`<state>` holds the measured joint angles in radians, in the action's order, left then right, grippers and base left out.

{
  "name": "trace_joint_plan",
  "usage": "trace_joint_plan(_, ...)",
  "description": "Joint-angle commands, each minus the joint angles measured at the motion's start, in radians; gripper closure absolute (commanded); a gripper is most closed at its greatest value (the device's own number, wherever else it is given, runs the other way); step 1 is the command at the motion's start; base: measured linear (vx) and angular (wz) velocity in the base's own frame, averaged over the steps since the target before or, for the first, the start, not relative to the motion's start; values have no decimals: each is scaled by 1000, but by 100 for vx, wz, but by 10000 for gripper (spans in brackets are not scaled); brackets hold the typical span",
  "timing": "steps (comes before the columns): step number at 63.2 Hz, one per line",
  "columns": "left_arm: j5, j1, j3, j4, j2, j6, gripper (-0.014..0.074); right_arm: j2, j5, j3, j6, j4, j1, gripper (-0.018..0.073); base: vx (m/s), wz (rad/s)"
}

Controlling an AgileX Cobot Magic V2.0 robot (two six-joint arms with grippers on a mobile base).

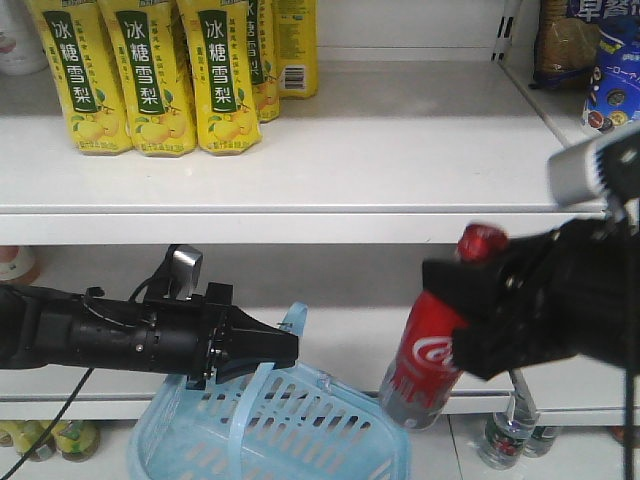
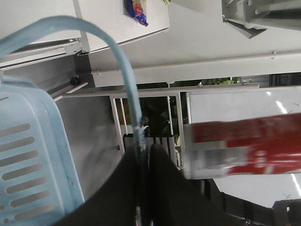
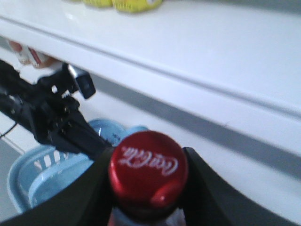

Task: Place coke in basket with both arms
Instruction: 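Lift the bottle off the shelf and lower it toward the basket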

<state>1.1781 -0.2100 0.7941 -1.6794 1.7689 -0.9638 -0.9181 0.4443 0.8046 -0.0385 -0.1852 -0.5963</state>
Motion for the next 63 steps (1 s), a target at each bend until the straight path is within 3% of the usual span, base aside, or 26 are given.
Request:
trace_joint_plan(1, 55, -1, 21, -100, -50, -38, 603, -18, -201, -65, -8, -66, -14, 564, 0, 0)
trace_joint_plan(12, 55, -1, 21, -100, -50, -38, 603, -121, -340, -165, -8, -148, -64, 564, 0, 0)
trace_joint_plan(28, 55, -1, 21, -100, -50, -38, 603, -334, -426, -170, -8, -153, -165, 558, 0, 0)
trace_joint_plan(47, 55, -1, 21, -100, -50, -38, 603, -518, -386, -170, -5, -242, -173, 498, 0, 0)
trace_joint_plan(63, 55, -1, 21, -101, -50, -38, 603, -559, -294, -170, -12, -256, -173, 333, 0, 0)
